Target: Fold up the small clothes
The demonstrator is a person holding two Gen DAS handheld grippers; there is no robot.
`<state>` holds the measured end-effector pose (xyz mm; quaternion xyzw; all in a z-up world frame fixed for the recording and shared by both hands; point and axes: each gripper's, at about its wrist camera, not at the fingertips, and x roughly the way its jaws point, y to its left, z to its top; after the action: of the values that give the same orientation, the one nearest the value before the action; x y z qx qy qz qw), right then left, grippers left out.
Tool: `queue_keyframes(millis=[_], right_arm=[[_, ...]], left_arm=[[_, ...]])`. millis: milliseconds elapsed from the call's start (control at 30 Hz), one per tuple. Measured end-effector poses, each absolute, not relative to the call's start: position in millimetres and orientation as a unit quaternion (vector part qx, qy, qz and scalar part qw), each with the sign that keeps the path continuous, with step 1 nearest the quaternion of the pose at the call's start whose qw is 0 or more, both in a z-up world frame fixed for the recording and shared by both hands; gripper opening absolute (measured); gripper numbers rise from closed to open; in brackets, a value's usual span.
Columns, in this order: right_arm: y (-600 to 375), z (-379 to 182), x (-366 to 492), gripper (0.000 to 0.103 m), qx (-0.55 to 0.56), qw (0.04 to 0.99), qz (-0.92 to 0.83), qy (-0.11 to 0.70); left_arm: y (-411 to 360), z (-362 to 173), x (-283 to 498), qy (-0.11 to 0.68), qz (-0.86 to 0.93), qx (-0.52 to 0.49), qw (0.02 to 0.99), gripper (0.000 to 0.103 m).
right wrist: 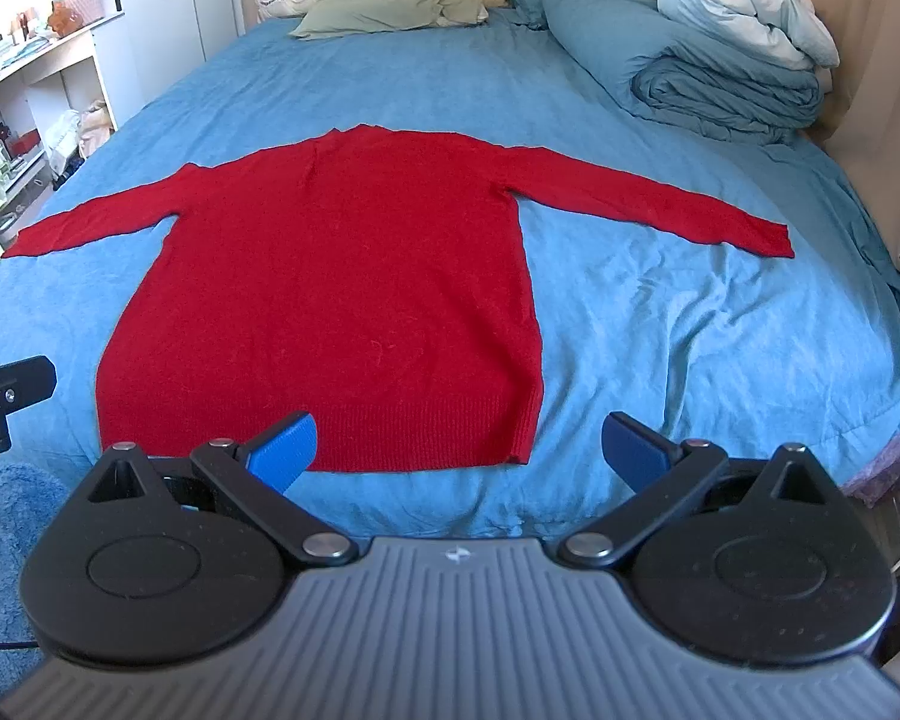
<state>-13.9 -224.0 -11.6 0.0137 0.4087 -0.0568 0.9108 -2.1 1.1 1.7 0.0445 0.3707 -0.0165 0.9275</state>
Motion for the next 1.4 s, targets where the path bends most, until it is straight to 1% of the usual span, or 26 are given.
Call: queue_keyframes(millis=[1400], right_arm=[[-224.2,-7.8,-15.6,0.103,0.017,0.913,-0.054,0.404]], left_arm=[[1.3,1.6,-3.9,0.366,-0.016,0.041,0.93,0.103]])
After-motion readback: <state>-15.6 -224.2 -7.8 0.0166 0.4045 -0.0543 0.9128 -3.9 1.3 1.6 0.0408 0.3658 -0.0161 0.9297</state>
